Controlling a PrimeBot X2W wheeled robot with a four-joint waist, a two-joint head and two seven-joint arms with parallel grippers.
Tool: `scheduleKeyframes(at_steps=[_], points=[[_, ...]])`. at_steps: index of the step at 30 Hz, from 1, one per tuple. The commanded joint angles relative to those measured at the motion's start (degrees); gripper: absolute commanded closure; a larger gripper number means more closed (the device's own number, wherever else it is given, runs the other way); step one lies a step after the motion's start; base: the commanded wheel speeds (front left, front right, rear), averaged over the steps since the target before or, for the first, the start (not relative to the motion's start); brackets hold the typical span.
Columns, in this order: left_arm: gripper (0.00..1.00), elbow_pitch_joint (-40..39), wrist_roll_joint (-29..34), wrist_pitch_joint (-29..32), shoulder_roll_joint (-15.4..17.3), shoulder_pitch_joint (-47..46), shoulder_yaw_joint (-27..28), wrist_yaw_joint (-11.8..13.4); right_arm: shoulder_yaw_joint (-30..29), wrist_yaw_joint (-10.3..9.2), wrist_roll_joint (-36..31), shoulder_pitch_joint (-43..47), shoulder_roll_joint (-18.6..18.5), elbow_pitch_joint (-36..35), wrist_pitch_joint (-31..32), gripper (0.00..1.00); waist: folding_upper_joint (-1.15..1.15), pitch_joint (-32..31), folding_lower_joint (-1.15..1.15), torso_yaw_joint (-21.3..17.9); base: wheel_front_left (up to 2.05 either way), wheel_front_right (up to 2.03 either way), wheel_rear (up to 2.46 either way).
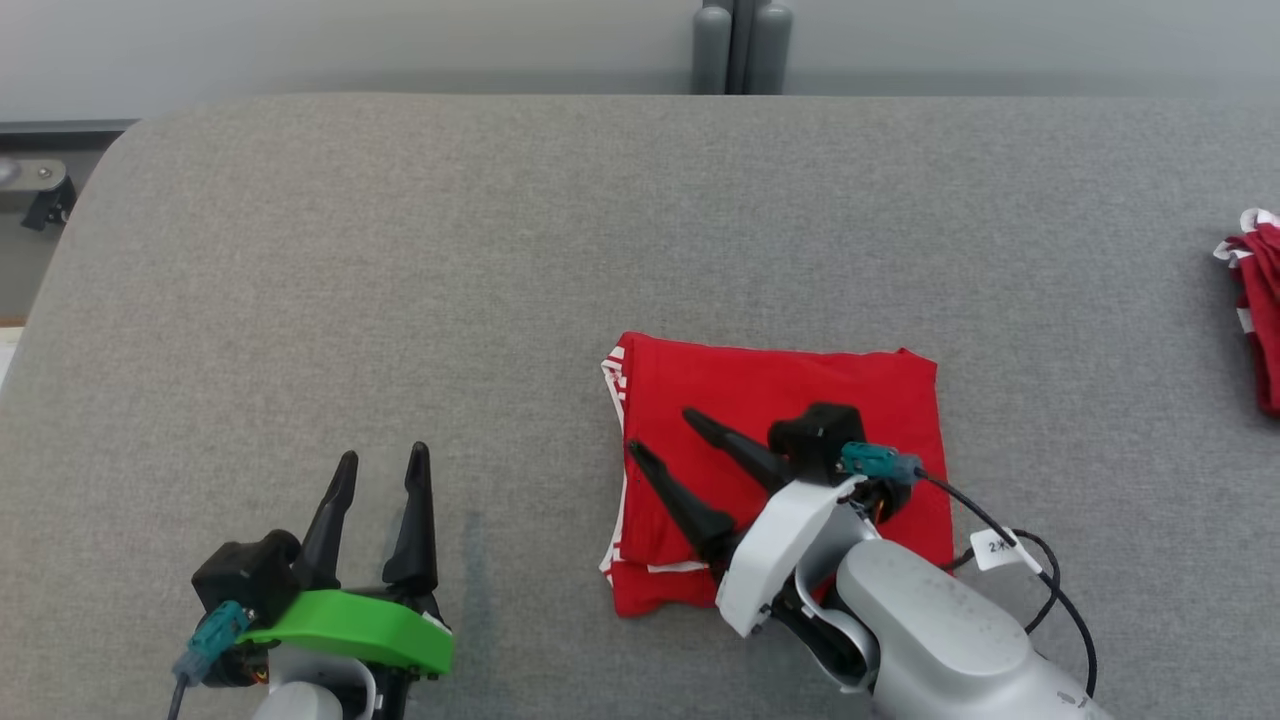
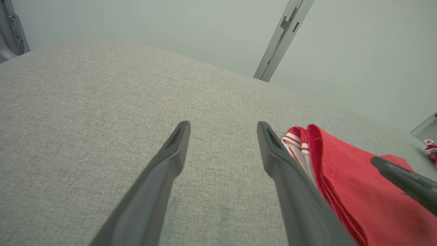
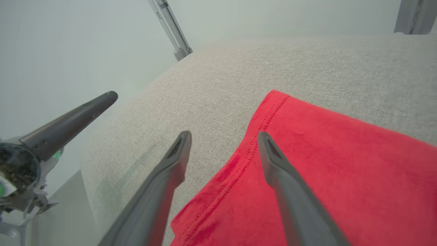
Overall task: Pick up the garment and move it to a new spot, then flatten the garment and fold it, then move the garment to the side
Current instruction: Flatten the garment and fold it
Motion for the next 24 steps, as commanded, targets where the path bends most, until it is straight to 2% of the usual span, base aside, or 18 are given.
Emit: scheduleKeyframes(at_steps=[1,7,15,18,24], points=[[0.0,0.0,0.3,-0.2,-0.1,-0.5,0.2,-0.3,-0.7,-0.05,-0.5,-0.6,-0.2,0.1,-0.8,0.0,0.0,-0.4,0.0,-0.5,0.0,0.0,0.0],[0.0,-1.1,1.3,-0.2,-0.4,0.4,0.5,-0.3,-8.3,-0.05,-7.6,-1.0,-0.2,0.5,-2.8,0.0,0.0,-1.2,0.0,-2.0,0.0,0.0,0.0],[0.0,-3.7,4.4,-0.2,-0.6,1.1,1.6,-0.3,-25.6,-0.05,-19.2,4.5,-0.2,-4.4,-3.2,0.0,0.0,-2.9,0.0,-4.6,0.0,0.0,0.0],[0.0,-3.9,5.7,-0.2,-0.8,1.4,2.2,-0.1,-30.3,-0.05,-22.4,7.2,-0.2,-6.9,-3.2,0.0,0.0,-3.7,0.0,-5.6,0.0,0.0,0.0],[0.0,-3.8,7.4,-0.2,-1.2,2.5,3.4,0.4,-36.8,-0.05,-26.0,13.2,-0.2,-10.6,-3.2,0.0,0.0,-5.3,0.0,-7.5,0.0,0.0,0.0]])
